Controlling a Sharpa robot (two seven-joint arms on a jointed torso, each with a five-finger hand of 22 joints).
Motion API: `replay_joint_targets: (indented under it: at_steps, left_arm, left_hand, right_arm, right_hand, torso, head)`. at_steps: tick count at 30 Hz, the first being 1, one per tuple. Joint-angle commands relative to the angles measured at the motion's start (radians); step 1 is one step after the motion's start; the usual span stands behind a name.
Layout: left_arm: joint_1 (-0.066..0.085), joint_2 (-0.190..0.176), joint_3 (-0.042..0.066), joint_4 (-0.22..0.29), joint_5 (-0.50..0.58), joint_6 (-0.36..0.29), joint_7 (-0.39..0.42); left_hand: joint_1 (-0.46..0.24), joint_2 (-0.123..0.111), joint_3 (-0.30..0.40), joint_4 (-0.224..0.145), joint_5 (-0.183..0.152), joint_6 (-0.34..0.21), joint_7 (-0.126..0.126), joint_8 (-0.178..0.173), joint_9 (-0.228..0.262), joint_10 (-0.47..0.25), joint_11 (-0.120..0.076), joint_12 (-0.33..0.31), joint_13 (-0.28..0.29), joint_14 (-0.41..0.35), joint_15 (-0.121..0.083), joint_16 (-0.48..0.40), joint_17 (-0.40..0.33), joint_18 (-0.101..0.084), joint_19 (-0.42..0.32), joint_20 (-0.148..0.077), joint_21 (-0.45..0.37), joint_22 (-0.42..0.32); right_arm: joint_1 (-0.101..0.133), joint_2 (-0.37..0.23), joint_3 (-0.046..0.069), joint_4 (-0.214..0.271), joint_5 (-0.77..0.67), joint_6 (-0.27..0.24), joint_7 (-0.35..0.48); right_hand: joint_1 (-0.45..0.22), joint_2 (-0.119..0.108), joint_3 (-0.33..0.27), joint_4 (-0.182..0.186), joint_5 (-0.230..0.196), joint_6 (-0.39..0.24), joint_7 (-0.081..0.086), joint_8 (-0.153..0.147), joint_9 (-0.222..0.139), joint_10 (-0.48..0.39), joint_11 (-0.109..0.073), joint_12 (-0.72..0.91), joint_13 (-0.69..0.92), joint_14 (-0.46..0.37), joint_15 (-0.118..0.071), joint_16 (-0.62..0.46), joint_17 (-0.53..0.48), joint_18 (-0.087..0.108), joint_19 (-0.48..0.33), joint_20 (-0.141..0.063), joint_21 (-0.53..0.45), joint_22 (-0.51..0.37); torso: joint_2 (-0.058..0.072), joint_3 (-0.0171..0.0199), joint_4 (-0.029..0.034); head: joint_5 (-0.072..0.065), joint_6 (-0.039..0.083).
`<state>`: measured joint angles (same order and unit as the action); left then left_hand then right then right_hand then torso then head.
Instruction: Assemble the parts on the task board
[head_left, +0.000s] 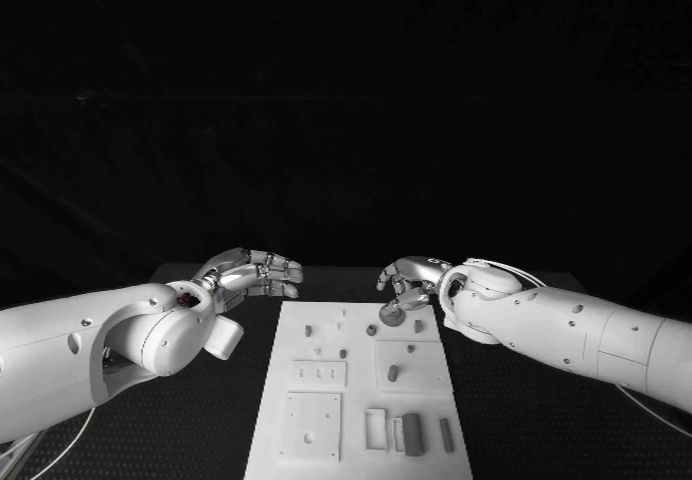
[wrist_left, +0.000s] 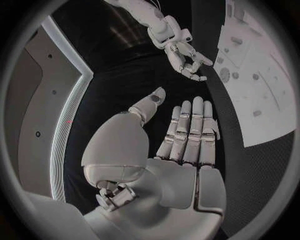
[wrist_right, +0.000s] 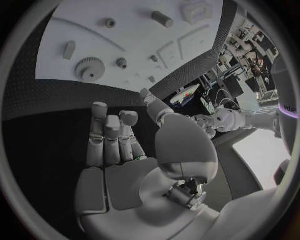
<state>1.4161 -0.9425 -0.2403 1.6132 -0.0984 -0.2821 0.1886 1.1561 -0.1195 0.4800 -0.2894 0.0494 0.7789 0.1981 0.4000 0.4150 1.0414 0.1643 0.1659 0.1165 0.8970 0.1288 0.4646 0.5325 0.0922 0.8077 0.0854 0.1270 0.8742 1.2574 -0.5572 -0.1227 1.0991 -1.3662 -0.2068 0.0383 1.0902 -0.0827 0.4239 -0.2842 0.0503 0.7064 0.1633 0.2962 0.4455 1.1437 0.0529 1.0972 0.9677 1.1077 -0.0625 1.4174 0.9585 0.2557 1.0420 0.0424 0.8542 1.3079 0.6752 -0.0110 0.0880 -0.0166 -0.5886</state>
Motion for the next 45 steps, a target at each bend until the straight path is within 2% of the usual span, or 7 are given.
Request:
replay_joint_targets:
  at_steps: [1,11,17,26,33,40,45]
  left_arm:
    - [0.004,-0.004,0.001,0.01,-0.086,0.012,0.023]
    - [0.004,0.001,0.001,0.009,-0.085,0.009,0.024]
    - [0.008,-0.004,0.001,0.013,-0.084,0.013,0.022]
    - [0.009,0.001,0.001,0.0,-0.063,0.019,0.017]
    - [0.009,0.004,0.001,-0.003,-0.032,0.027,0.016]
    - [0.009,0.002,0.001,0.005,-0.036,0.029,0.016]
    - [0.009,-0.003,0.001,0.011,-0.037,0.03,0.014]
  left_hand:
    - [0.008,-0.006,-0.005,0.001,0.002,-0.008,-0.001,-0.007,-0.002,-0.008,0.001,-0.008,-0.002,-0.006,0.005,-0.007,0.002,-0.023,-0.006,-0.007,-0.006,-0.002]
    - [0.005,-0.004,-0.007,0.002,0.002,-0.006,-0.002,-0.009,-0.005,-0.01,0.004,-0.016,-0.005,-0.015,0.01,-0.02,0.003,-0.033,-0.013,-0.009,-0.016,-0.006]
    - [0.004,-0.004,-0.008,0.002,0.002,-0.006,-0.001,-0.01,-0.006,-0.01,0.004,-0.017,-0.005,-0.016,0.011,-0.023,0.004,-0.035,-0.014,-0.01,-0.018,-0.006]
    - [0.003,-0.004,-0.009,0.002,0.002,-0.006,-0.001,-0.011,-0.006,-0.009,0.004,-0.019,-0.006,-0.017,0.012,-0.026,0.005,-0.038,-0.015,-0.011,-0.02,-0.007]
    - [0.004,-0.003,-0.009,0.001,0.002,-0.007,-0.001,-0.011,-0.007,-0.009,0.004,-0.02,-0.006,-0.018,0.012,-0.028,0.006,-0.04,-0.015,-0.013,-0.022,-0.008]
    - [0.005,-0.003,-0.009,0.001,0.002,-0.006,-0.001,-0.012,-0.007,-0.009,0.004,-0.021,-0.006,-0.019,0.013,-0.03,0.006,-0.041,-0.016,-0.014,-0.023,-0.008]
    - [0.004,-0.003,-0.01,0.001,0.002,-0.006,-0.002,-0.012,-0.008,-0.008,0.004,-0.021,-0.006,-0.019,0.013,-0.031,0.007,-0.043,-0.016,-0.014,-0.024,-0.008]
  right_arm:
    - [-0.001,0.013,0.0,-0.01,-0.049,0.045,-0.02]
    - [-0.008,0.03,0.0,0.002,-0.137,0.115,-0.047]
    - [-0.013,0.018,0.0,0.037,-0.179,0.136,-0.056]
    - [-0.015,0.009,0.0,0.048,-0.214,0.122,-0.065]
    - [-0.016,0.009,0.0,0.05,-0.239,0.116,-0.079]
    - [-0.026,0.024,0.0,0.018,-0.248,0.093,-0.084]
    - [-0.031,0.023,0.0,0.029,-0.247,0.086,-0.094]
  right_hand:
    - [-0.011,0.004,0.011,-0.003,-0.001,0.025,-0.004,0.005,0.002,0.006,-0.009,0.012,0.008,0.01,0.0,0.012,0.004,0.006,0.002,-0.01,0.013,0.027]
    - [-0.013,0.008,0.029,-0.007,-0.001,0.071,-0.008,0.017,0.005,0.025,-0.012,0.044,0.034,0.022,-0.004,0.051,0.017,0.006,0.011,-0.027,0.057,0.025]
    - [-0.01,0.007,0.034,-0.007,-0.001,0.09,-0.009,0.021,0.006,0.036,-0.013,0.055,0.042,0.033,-0.005,0.066,0.028,0.006,0.015,-0.033,0.073,0.025]
    - [-0.007,0.006,0.038,-0.008,-0.001,0.1,-0.01,0.022,0.006,0.043,-0.014,0.064,0.05,0.053,-0.006,0.077,0.05,0.006,0.019,-0.038,0.084,0.024]
    - [-0.003,0.008,0.042,-0.008,-0.001,0.1,-0.009,0.019,0.005,0.045,-0.013,0.066,0.052,0.057,-0.005,0.08,0.053,0.006,0.019,-0.04,0.088,0.023]
    - [-0.001,0.008,0.044,-0.008,-0.001,0.099,-0.008,0.018,0.004,0.046,-0.012,0.066,0.053,0.058,-0.004,0.081,0.055,0.006,0.019,-0.041,0.09,0.023]
    - [-0.001,0.01,0.045,-0.007,-0.001,0.098,-0.008,0.016,0.004,0.046,-0.012,0.066,0.054,0.057,-0.004,0.081,0.053,0.006,0.019,-0.042,0.091,0.023]
  torso:
    - [0.019,-0.0058,0.0198]
    - [0.046,-0.0176,0.041]
    - [0.059,-0.0217,0.0459]
    - [0.071,-0.0232,0.046]
    - [0.081,-0.0222,0.0514]
    - [0.09,-0.0209,0.0525]
    - [0.095,-0.0209,0.056]
  head:
    - [-0.007,0.01]
    - [-0.025,0.009]
    - [-0.033,0.009]
    - [-0.038,0.015]
    - [-0.048,0.023]
    - [-0.049,0.028]
    - [-0.046,0.026]
